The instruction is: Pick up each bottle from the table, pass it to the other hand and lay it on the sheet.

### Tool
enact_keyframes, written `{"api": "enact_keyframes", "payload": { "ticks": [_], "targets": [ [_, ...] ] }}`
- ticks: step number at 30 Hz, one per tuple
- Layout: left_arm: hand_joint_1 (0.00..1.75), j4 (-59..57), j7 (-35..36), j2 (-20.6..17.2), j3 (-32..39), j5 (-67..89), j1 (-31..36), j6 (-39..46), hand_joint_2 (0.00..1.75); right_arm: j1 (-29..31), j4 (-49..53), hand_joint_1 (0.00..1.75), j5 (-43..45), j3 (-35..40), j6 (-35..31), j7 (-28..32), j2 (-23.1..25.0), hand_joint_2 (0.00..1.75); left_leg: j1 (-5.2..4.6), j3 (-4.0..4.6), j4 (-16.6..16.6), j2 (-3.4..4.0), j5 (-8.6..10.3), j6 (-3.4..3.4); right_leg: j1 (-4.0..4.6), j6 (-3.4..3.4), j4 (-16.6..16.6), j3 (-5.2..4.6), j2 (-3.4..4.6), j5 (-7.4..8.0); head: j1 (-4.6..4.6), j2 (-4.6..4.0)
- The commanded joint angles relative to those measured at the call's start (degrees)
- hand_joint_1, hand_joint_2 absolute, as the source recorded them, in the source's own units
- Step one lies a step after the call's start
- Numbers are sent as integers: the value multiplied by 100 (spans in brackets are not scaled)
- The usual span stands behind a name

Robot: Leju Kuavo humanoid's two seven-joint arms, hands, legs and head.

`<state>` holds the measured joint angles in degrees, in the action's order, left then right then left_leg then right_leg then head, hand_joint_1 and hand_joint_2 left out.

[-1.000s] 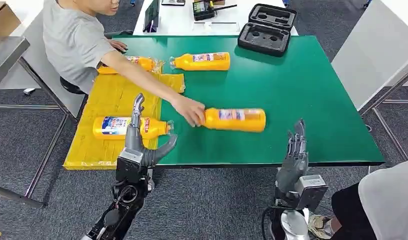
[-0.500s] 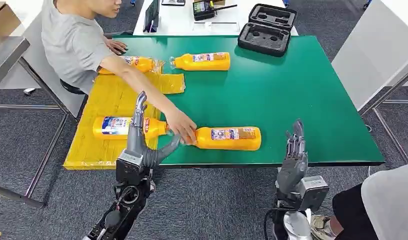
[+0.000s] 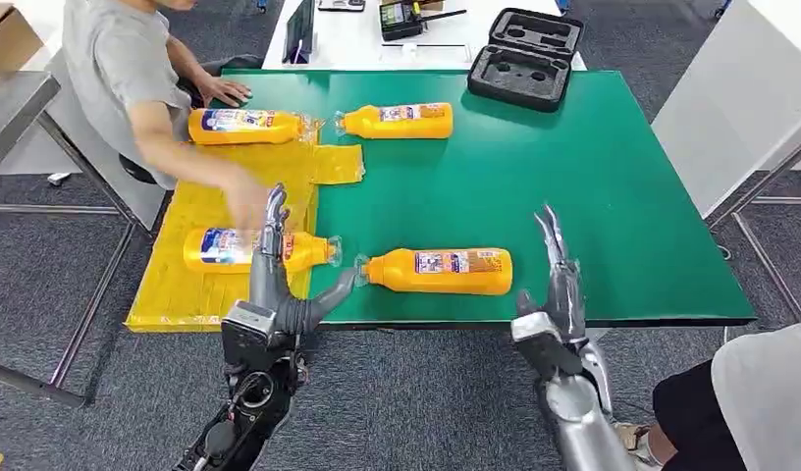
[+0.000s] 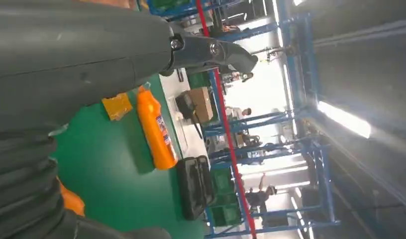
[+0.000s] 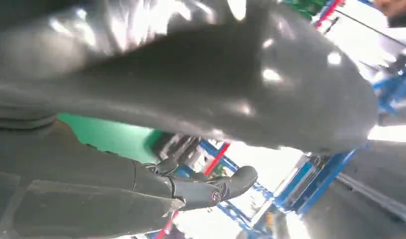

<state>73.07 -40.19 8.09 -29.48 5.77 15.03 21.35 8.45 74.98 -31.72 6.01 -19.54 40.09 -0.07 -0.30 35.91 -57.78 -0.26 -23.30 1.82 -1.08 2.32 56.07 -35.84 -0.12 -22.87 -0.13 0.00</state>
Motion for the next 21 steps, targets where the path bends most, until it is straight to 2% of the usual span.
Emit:
{"api": "enact_keyframes", "payload": {
  "ticks": [1, 8, 21],
  "targets": [
    [0, 141, 19, -175, 103, -243, -73, -145, 175, 1177, -2138, 0, -331, 172, -223, -9, -444, 0, 8, -41, 5, 23, -16, -10, 8, -10, -11, 37, 21, -6, -2, 0],
    [0, 64, 19, -106, 202, -247, 13, -290, 175, 1911, -3295, 0, -732, 309, 134, -206, -525, 0, 7, -34, 0, 25, -17, -10, 7, -9, -6, 32, 24, -5, -2, 0],
    [0, 25, 19, -106, 118, -273, 93, -305, 175, 2455, -3980, 0, -1159, 585, 265, -235, -496, 0, 6, -28, -4, 12, -15, -11, 7, -11, 0, 27, 11, -10, -2, 0]
  ]
}}
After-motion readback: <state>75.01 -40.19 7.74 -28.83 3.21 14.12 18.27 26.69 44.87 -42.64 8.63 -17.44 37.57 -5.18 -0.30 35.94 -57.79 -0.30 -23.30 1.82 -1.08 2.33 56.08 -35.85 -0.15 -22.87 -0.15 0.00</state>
